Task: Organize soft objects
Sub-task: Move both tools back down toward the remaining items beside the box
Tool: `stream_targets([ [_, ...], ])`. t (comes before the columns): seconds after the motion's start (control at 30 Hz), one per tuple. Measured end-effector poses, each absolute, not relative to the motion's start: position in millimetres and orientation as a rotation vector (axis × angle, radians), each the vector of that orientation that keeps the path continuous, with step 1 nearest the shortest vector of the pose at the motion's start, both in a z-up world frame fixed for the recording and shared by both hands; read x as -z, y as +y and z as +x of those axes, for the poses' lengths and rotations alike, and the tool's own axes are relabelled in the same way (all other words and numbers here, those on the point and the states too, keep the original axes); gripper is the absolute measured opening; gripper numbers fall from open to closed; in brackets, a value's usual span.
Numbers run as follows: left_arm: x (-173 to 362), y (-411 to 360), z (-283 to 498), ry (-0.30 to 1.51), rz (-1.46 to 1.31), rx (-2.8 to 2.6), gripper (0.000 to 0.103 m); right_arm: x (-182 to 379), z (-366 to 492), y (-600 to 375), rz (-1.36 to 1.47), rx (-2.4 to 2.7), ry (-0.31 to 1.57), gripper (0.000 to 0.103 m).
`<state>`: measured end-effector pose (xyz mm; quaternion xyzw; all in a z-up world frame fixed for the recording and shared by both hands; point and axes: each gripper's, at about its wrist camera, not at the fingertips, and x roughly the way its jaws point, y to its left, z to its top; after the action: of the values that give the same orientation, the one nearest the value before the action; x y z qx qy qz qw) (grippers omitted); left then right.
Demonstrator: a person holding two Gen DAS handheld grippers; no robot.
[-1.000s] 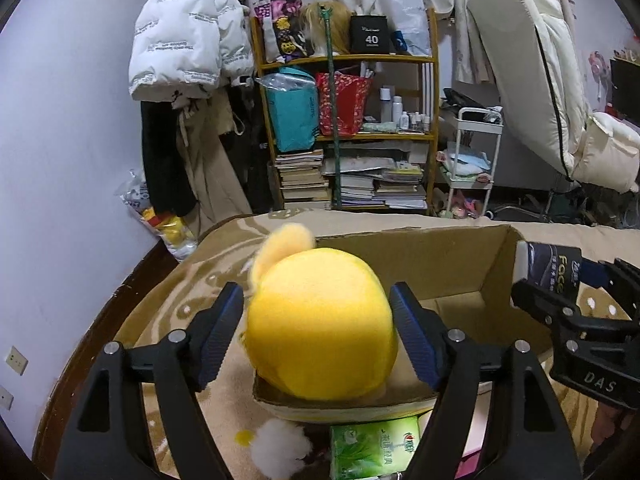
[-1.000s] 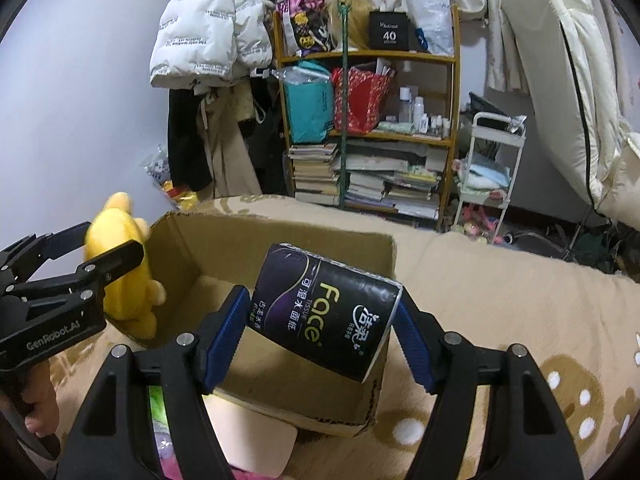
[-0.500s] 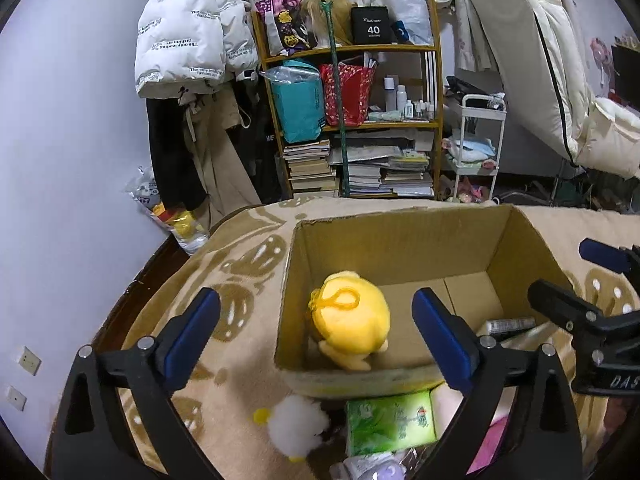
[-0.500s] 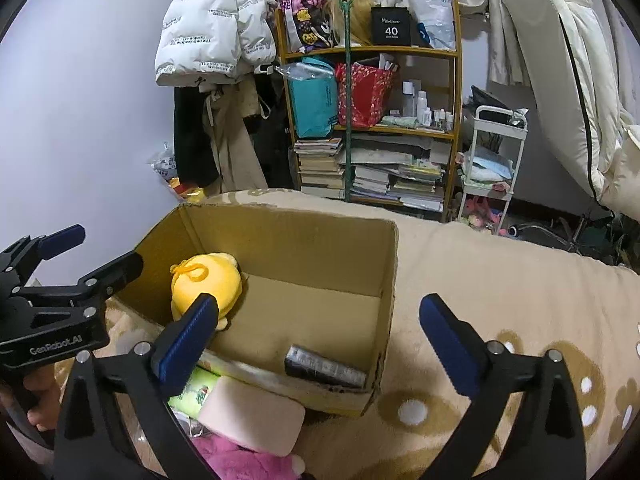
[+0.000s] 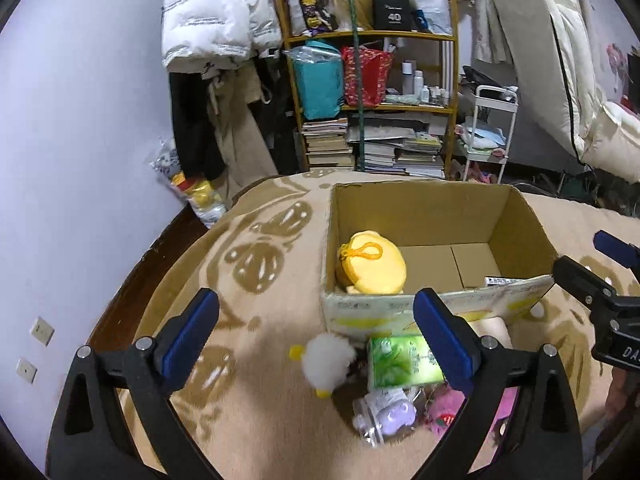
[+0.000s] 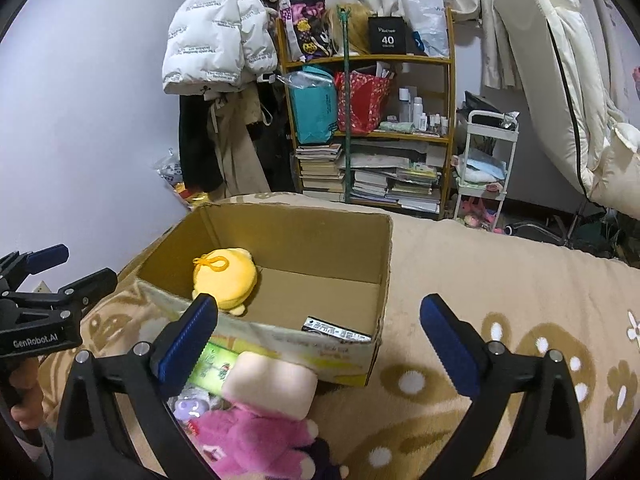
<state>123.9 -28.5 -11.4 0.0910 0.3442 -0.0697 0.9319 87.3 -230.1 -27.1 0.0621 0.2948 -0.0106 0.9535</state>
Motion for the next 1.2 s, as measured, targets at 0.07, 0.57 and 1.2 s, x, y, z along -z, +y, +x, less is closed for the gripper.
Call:
stream_targets([
  [0.07,8,-23,117,0.709,0.178,0.135,0.097,22,80,-227,0.125,0.013,0.597,0.103],
  [0.57,3,4,86,0.758,0.131,0.078,0.097,20,50,-203,0.116,0.010,0.647,0.103],
  [1.2,54,0,129,0.953,0.118,0.076,0.097,75,78,-186,0.088,-0.008,0.851,0.103],
])
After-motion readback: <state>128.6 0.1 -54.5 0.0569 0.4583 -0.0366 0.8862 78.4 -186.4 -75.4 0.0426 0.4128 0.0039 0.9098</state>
